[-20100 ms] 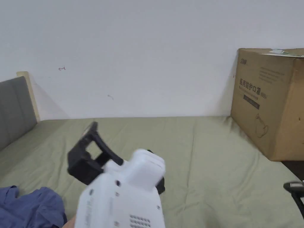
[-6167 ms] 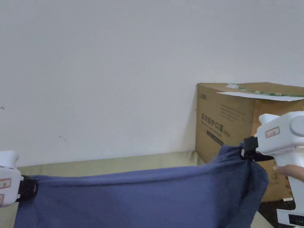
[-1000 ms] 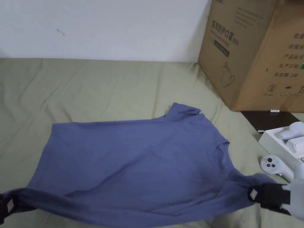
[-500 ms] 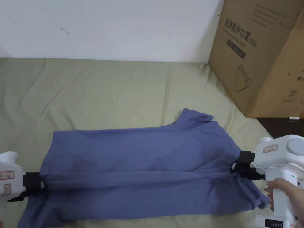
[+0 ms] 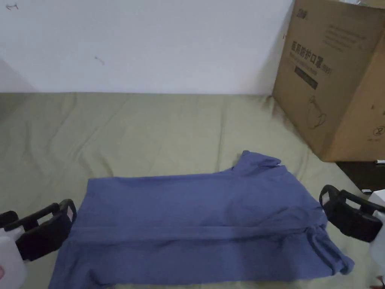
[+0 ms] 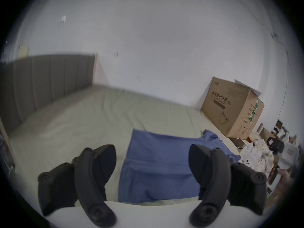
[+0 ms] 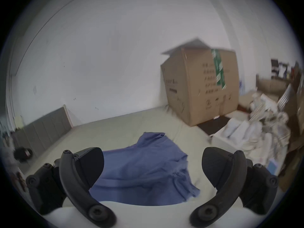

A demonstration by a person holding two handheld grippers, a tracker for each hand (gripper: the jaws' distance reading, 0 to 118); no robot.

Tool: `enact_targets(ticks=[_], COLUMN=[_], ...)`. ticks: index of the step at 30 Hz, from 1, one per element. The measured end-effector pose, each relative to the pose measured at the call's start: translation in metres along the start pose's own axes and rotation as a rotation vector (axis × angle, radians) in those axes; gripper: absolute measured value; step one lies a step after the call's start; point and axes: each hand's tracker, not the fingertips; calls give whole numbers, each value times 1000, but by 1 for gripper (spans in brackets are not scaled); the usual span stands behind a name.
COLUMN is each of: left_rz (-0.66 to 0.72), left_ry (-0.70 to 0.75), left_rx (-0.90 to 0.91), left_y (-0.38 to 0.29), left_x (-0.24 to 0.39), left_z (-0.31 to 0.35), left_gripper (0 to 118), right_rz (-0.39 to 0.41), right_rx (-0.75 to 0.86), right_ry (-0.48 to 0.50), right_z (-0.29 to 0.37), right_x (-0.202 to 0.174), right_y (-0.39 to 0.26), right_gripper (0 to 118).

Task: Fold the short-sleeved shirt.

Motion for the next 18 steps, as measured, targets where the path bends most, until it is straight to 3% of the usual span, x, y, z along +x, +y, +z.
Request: enact_targets(ticks=[1, 2, 3, 4, 5, 6, 7, 8, 9, 11, 12, 13, 16, 18], left_rz=[-29, -43, -61, -63, -76, -36, -22, -46, -104, -170, -177, -158, -51, 17], left_ry=[12, 12, 15, 14, 36, -14, -70, -57, -23, 35, 53, 43, 59, 21], left_rx=[30, 43, 45, 29, 33, 49, 43, 35, 26, -12, -91, -223, -755, -771], left_y=[-5, -11, -16, -21, -26, -30, -29, -25, -19, -4, 6, 14, 2, -20], left_x=[7, 10, 15, 19, 23, 16, 16, 20, 23, 23, 21, 15, -17, -40], left_z=[14, 25, 36, 42, 54, 57, 63, 65, 64, 55, 42, 25, -52, -84], left_gripper=[86, 63, 31, 0, 0, 0, 0, 0, 0, 0, 0, 0, 0, 2], right_rz=[21, 22, -1, -69, -97, -71, -28, -60, -90, -72, -71, -69, -89, -86], right_rx=[-35, -99, -122, -63, -59, -61, -71, -63, -92, -105, -100, -101, -175, -213], right_ry=[-67, -103, -70, 43, 50, -35, -122, -118, -34, -19, -22, 36, 119, 155], right_z=[13, 22, 28, 36, 43, 45, 47, 47, 44, 40, 40, 40, 35, 31], right_x=[-8, -15, -15, -13, -16, -21, -23, -19, -12, -6, -5, -3, -1, -4], right_y=[-4, -9, -19, -25, -30, -33, -36, -36, -32, -25, -20, -16, -10, -12], right_gripper=[117, 116, 112, 90, 22, 0, 0, 0, 0, 1, 1, 0, 0, 1])
